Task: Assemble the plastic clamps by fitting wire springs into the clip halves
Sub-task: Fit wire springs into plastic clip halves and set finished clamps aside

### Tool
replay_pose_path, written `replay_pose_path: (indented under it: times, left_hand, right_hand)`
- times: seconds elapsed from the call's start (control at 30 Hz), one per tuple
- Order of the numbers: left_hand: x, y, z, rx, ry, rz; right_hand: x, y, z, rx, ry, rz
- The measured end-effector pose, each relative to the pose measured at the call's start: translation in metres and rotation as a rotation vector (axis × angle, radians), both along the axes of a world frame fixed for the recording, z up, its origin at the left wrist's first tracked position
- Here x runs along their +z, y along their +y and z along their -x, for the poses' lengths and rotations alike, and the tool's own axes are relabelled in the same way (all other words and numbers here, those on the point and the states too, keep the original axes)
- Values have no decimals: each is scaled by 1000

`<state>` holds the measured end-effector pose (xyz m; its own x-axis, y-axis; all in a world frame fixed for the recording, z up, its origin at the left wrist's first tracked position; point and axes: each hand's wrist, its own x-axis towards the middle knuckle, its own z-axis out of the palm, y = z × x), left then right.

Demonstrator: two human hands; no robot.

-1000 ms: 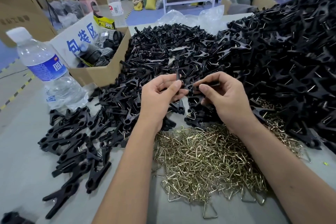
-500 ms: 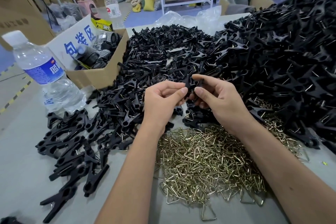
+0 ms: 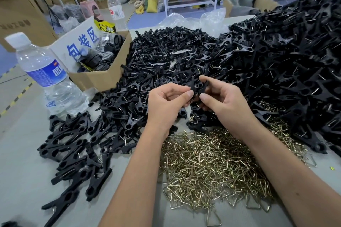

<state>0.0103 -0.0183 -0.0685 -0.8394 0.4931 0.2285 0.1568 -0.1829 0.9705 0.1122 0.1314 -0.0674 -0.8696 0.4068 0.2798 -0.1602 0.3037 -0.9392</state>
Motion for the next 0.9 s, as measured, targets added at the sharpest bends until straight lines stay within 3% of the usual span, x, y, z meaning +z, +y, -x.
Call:
replay_pose_path:
  times: [0.67, 0.9]
  left_hand:
    - [2, 3, -4, -21, 10, 33]
    - [8, -3, -6, -86, 81, 107]
  right_hand:
    - [-1, 0, 0, -3, 6, 10]
    - [2, -3, -1, 10, 82, 268]
